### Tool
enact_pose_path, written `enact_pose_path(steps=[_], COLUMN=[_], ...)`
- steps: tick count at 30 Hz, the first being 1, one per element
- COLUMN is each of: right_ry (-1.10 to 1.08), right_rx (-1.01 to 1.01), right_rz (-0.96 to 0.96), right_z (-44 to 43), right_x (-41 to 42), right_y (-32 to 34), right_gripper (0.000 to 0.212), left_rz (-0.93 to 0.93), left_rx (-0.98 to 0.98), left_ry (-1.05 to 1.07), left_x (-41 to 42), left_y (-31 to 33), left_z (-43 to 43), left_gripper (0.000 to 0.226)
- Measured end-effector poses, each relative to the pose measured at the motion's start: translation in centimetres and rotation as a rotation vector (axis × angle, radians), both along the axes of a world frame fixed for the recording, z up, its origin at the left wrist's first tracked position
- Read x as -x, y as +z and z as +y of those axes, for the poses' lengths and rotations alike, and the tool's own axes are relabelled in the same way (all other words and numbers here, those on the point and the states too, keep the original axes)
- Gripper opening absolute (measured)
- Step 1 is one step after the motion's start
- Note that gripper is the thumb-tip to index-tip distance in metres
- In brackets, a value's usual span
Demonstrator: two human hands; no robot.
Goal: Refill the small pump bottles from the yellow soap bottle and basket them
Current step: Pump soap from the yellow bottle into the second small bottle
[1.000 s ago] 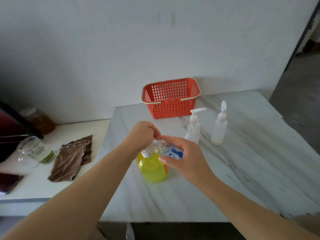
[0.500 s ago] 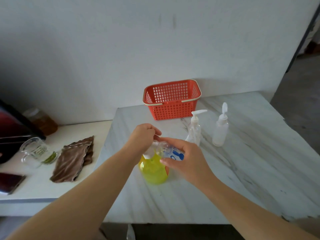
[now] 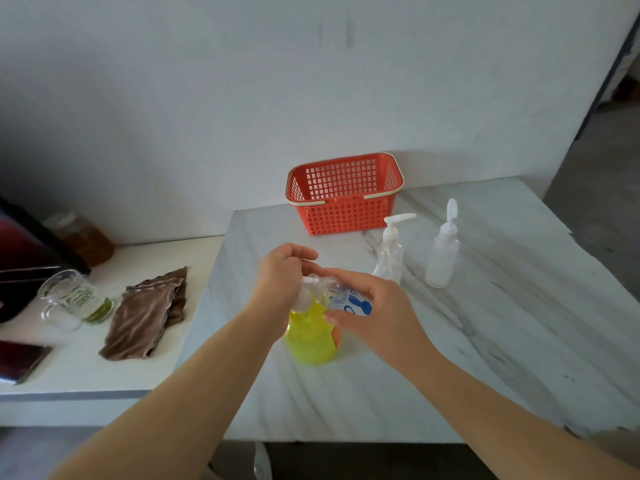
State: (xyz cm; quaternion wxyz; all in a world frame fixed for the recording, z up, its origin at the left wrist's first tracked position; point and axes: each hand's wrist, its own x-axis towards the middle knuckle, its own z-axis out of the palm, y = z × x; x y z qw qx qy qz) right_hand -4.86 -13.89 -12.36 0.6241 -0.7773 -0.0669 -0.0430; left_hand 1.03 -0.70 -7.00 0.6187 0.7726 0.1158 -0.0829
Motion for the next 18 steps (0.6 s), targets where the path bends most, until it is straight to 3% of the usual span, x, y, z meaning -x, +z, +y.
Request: enact_pose_path(steps=[7,18], right_ry=[-0.023,-0.013], right_rx=[0.015,-0.032], right_rz=[-0.004,-0.012], right_z=[0.1,0.3], right_x=[0.2,0.0], right_y=[0.0,0.4], right_gripper=[0.051,0.053], left_rz=[0.006,0.038], left_rx=[-0.13,-0.093], left_ry=[-0.042,-0.023], left_x=[0.3,-0.2], left_y=[-0.2,0.3], left_z=[0.0,0.1], left_gripper=[0.035,0.033])
